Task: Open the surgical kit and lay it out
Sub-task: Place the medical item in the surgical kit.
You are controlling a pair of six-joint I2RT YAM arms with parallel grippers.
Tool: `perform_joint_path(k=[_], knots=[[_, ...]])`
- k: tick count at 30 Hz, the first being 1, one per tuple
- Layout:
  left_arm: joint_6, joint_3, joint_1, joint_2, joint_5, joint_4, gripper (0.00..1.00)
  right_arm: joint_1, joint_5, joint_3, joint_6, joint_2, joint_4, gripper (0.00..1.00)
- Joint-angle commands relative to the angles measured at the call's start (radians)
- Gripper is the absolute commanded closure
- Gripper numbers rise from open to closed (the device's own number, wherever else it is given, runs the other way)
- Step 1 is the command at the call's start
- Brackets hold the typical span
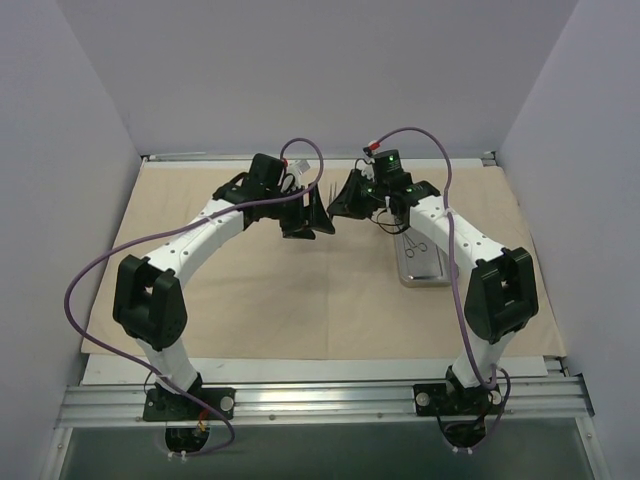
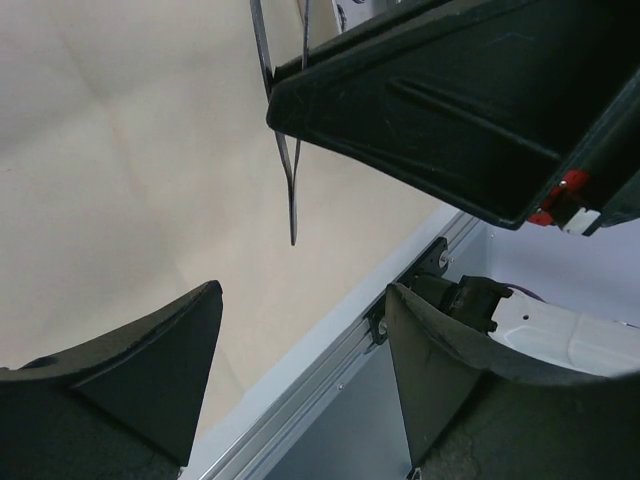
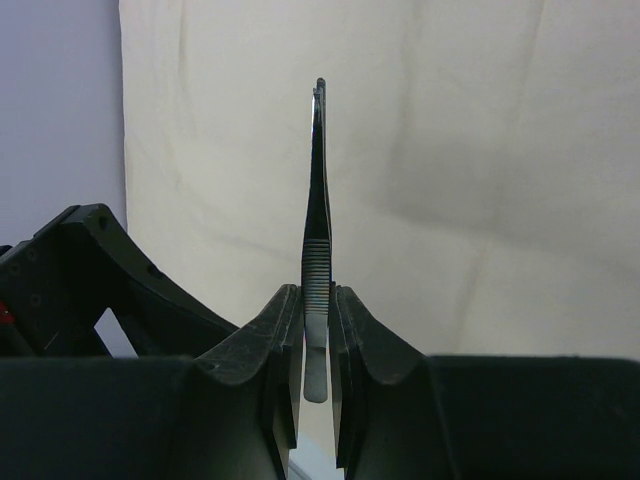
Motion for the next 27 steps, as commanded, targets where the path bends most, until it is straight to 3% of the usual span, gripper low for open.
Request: perform_joint_path(k=[1,15,27], knots=[[0.002,0.044,-0.002,-0.038,-0.028,0.011,0.25,0.014,-0.023,0.022,0.023,-0.041,0.03,1.0],[0.052,0.107,-0.001,0.017,-0.095,-0.074,0.34,0.074,-0.052,0.042,0.059,-0.021,0.041,1.0],[0.077,0.11,0.007,0.046,-0.095,-0.097,0.56,0.083,-0.061,0.05,0.073,-0.011,0.059,1.0]])
